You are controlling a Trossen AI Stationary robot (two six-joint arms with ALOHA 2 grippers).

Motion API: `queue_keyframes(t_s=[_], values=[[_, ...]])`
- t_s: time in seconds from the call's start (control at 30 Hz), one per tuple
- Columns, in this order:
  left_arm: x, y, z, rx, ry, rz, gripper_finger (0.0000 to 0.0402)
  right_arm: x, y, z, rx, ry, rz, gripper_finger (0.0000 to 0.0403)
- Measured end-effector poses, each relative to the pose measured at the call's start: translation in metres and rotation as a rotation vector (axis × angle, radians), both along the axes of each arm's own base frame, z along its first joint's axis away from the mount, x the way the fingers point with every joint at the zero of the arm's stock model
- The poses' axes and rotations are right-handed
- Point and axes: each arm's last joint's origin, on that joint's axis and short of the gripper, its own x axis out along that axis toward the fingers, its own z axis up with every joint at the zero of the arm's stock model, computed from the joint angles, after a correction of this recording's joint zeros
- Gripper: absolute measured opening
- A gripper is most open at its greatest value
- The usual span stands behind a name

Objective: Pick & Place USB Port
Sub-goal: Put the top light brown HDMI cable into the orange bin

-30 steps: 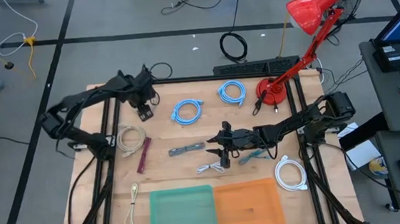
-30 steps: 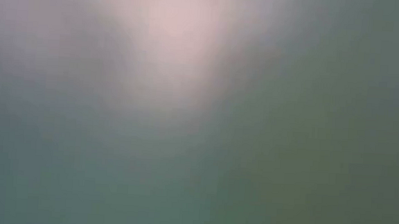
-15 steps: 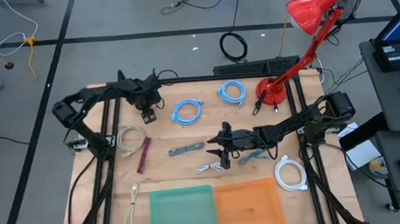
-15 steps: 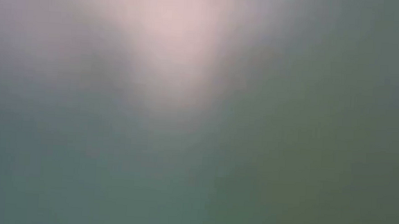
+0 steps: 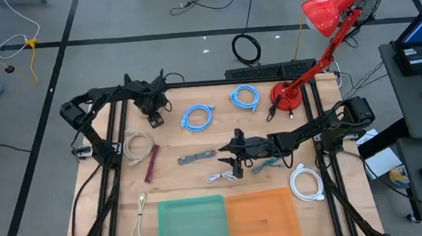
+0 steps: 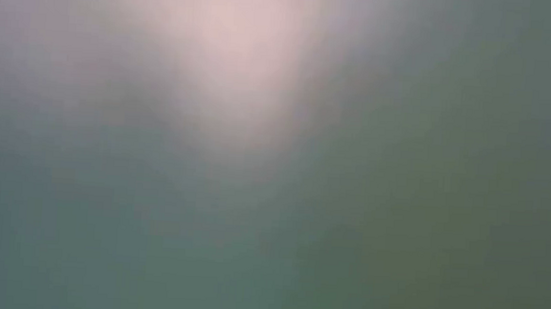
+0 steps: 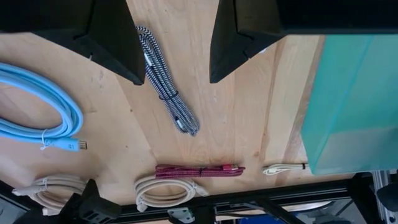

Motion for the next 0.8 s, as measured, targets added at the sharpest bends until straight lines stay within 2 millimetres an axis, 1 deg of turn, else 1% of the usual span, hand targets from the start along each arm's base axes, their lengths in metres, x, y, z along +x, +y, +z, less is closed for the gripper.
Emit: queue_keyframes(t_s=[0.2,0.33,0.43,0.53,0.63,0.73,0.8], values=[[0.0,-0.001,-0.001,-0.019,-0.018,0.053,0.0055,0.0,0.0,0.0,0.0,-0.002,0.0,0.0169],[0.0,-0.002,0.0,-0.014,-0.027,0.109,0.0049,0.0,0.0,0.001,0.001,-0.006,0.0,0.0169],[0.0,-0.004,0.006,0.021,-0.036,0.167,0.004,0.0,0.0,0.001,0.001,-0.006,0.0,0.0169],[-0.001,-0.007,0.024,0.089,-0.087,0.224,0.0039,0.0,0.0,0.001,0.001,-0.007,0.0,0.0169],[-0.003,-0.015,0.05,0.154,-0.184,0.256,0.0039,0.0,0.0,0.001,0.001,-0.008,0.0,0.0169],[-0.005,-0.03,0.083,0.175,-0.378,0.217,0.0039,0.001,0.0,0.002,0.004,-0.025,0.0,0.0169],[-0.006,-0.044,0.106,0.17,-0.533,0.191,0.0039,0.002,0.001,0.004,0.007,-0.043,0.002,0.0169]])
